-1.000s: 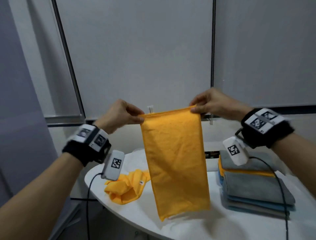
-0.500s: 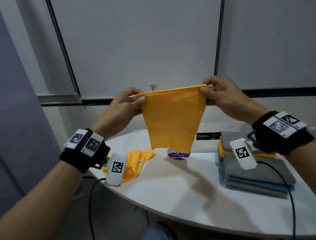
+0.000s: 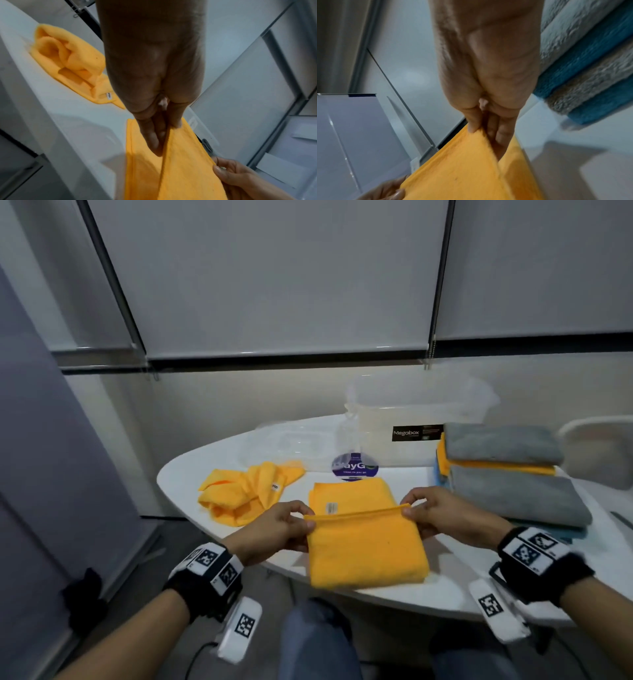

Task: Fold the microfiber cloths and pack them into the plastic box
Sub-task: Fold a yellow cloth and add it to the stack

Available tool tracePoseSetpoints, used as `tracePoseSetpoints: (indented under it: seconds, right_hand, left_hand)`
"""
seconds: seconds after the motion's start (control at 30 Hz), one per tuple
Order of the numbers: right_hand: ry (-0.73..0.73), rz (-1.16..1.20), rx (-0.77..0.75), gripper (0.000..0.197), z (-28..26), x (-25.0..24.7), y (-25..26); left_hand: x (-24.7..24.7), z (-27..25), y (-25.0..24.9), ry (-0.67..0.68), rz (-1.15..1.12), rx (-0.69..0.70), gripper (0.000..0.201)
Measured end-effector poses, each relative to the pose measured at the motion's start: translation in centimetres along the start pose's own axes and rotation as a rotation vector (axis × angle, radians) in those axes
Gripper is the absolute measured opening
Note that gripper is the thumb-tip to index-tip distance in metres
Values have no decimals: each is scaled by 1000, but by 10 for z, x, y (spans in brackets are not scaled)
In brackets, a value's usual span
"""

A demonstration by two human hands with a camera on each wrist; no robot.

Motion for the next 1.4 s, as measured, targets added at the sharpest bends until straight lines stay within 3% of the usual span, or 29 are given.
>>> tracePoseSetpoints:
  seconds: [0.13,0.27,0.47,0.53,0.73,1.0,1.17,1.3,1.4]
  right_hand:
    - [-251,-24,11,12,39,-9,-16]
    - [-423,-20,67,21,70,-13,-34]
    - [-500,-147,101,22,101,-14,-51]
    - [-474,-227,93,16,109,-15,-52]
    - [-370,-501,80,23,127,-19,-56]
    - [-316,-622,146,27,142,-17,-73]
    - [-338,-606,161,23,142,-17,-73]
    - [-374,-520,166,19,135,-23,-68]
    - [-435,-366,207,23,121,-35,-60]
  left_hand:
    - [-14,36,-7,-223,-68,15,14]
    - [-28,64,-9,-430,-125,64,19]
    - [-36,93,-8,-653,-52,126,14]
    - [-35,101,-10,-687,-6,116,26]
    - [-31,123,-2,-711,94,-2,34]
    - [-31,131,9,-706,36,-3,32]
    - [-30,135,12,-680,85,-12,35]
    - [-31,132,-7,-586,396,-48,48]
    - [-48,121,-14,-600,495,-40,59]
Point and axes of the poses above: each hand's wrist, its own z-axis towards the middle knuckle, its own x-axis out of the palm, y = z × x, the point moved 6 cm from there along z, towards the middle knuckle, and after that the axes turned 13 degrees about -x, right-handed, at the moved point
